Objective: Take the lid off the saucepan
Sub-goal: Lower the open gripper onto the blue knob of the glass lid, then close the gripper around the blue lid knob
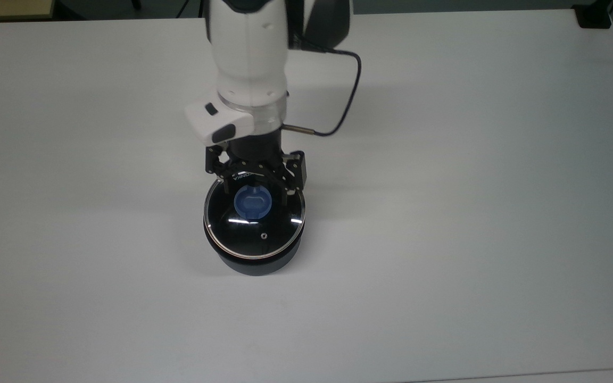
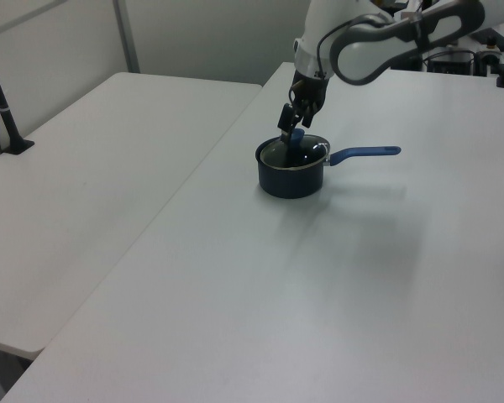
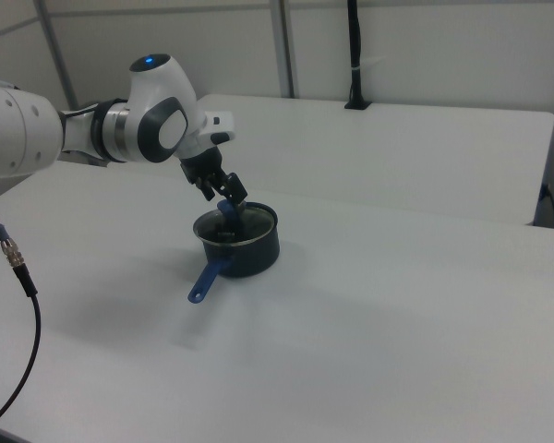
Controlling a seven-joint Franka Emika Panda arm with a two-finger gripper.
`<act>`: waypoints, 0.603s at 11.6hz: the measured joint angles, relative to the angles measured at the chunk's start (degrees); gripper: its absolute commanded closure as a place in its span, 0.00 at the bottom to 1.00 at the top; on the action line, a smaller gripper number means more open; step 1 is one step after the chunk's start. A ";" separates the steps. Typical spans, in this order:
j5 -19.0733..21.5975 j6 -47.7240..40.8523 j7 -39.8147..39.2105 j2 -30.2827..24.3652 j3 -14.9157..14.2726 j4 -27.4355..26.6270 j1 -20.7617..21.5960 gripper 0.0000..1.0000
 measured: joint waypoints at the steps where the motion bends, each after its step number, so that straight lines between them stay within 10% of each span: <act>1: -1.11 0.20 1.89 0.62 0.25 0.43 0.12 0.22; 3: -1.58 0.45 2.75 1.21 0.25 0.81 0.22 0.52; 7: -1.74 0.47 2.78 1.23 0.17 1.04 0.01 0.58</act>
